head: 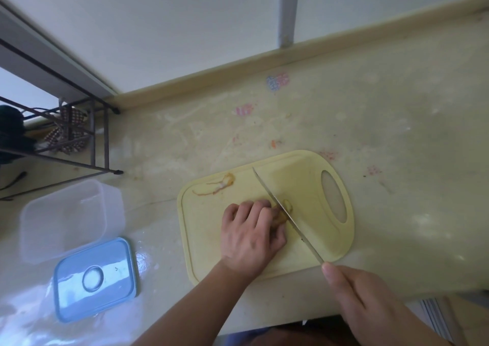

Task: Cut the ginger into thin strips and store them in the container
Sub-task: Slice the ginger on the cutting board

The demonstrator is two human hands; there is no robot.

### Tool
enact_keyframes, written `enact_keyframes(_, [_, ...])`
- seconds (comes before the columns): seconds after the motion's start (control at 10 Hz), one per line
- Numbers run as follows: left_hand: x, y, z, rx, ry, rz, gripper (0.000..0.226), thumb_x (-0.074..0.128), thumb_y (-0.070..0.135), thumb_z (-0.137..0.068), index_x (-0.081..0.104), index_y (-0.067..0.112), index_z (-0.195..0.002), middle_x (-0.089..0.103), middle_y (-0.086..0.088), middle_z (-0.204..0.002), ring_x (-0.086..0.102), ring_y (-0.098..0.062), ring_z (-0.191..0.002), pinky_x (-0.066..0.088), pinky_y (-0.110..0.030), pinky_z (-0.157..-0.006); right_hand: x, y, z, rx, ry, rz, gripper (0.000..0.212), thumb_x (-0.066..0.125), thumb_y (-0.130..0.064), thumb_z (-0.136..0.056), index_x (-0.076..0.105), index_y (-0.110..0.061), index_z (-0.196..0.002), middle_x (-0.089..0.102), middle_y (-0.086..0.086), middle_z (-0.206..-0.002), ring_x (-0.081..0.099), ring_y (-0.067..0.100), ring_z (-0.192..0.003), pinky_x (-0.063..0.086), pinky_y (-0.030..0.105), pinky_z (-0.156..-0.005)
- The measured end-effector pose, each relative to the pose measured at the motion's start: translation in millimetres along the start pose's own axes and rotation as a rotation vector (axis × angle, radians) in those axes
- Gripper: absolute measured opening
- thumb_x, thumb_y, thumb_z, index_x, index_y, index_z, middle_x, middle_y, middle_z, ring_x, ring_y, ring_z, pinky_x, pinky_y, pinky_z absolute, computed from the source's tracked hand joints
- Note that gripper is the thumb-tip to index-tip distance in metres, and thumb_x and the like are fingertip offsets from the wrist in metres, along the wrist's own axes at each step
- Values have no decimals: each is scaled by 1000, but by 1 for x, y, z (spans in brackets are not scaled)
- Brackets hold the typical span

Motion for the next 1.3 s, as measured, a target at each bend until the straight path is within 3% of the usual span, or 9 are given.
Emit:
enact_keyframes(0.1, [0,0,0,13,14,-9,17,68,29,-81,57,18,-88,70,1,-94,64,-25,-80,48,-38,-70,3,5,-4,20,26,-14,91,10,-95,-59,51,-15,-70,48,2,-48,48,8,-43,41,23,-51])
enact_keyframes(0.2, [1,0,0,12,13,-14,15,68,29,-82,61,17,-86,70,1,-94,64,-25,-80,48,-38,-69,7,2,-5,-47,45,32,100,10,-103,-53,51,-13,-66,50,3,-48,49,9,-44,40,20,-49])
enact_keyframes(0.3, [2,-1,0,3,2,-8,15,67,29,-82,61,17,-87,71,1,-97,63,-25,-79,48,-38,-69,9,2,-16,-49,76,43,80,28,-72,-81,58,2,-77,60,7,-64,55,20,-62,43,32,-72])
enact_keyframes(0.5, [-3,-1,2,-11,-77,3,21,66,33,-84,70,14,-92,70,0,-102,63,-26,-86,47,-40,-75,10,6,-30,-119,85,8,75,22,-77,-86,36,-5,-66,34,0,-54,34,10,-51,36,39,-61])
enact_keyframes(0.7, [-3,0,2,-49,-65,3,24,71,34,-82,69,15,-96,70,0,-104,65,-26,-89,47,-42,-77,7,8,-25,-155,91,-11,75,22,-83,-78,33,-10,-64,32,-1,-52,32,8,-50,35,38,-58])
enact_keyframes(0.8, [-2,0,-1,-56,-39,-18,20,72,32,-77,71,16,-89,70,2,-99,66,-26,-86,47,-40,-74,6,9,-18,-172,111,12,83,21,-89,-74,38,-8,-67,37,1,-52,38,10,-51,40,39,-61])
enact_keyframes(1.0, [-2,1,-2,-49,7,-51,16,71,29,-73,65,15,-77,70,2,-94,65,-26,-80,47,-39,-70,1,5,-6,-111,136,52,71,33,-65,-85,52,2,-71,47,12,-56,48,18,-54,44,37,-70])
enact_keyframes(1.1, [-1,1,-2,-42,35,-44,17,71,28,-72,62,16,-79,70,2,-93,65,-26,-80,47,-39,-70,0,3,-4,-133,111,58,90,18,-90,-74,50,-7,-67,51,12,-58,53,20,-58,43,32,-65])
enact_keyframes(1.3, [1,1,-3,-39,46,-42,17,71,27,-71,62,15,-78,69,1,-91,64,-25,-78,47,-38,-68,-1,6,-11,-79,113,109,97,19,-82,-74,67,2,-89,70,13,-81,64,24,-87,43,31,-79])
Point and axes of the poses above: each hand's wrist, its own z-axis away from the middle knuckle, its own x-axis out of the palm, y = z × x, the point moved 2 cm from there along -z, towards the middle knuckle
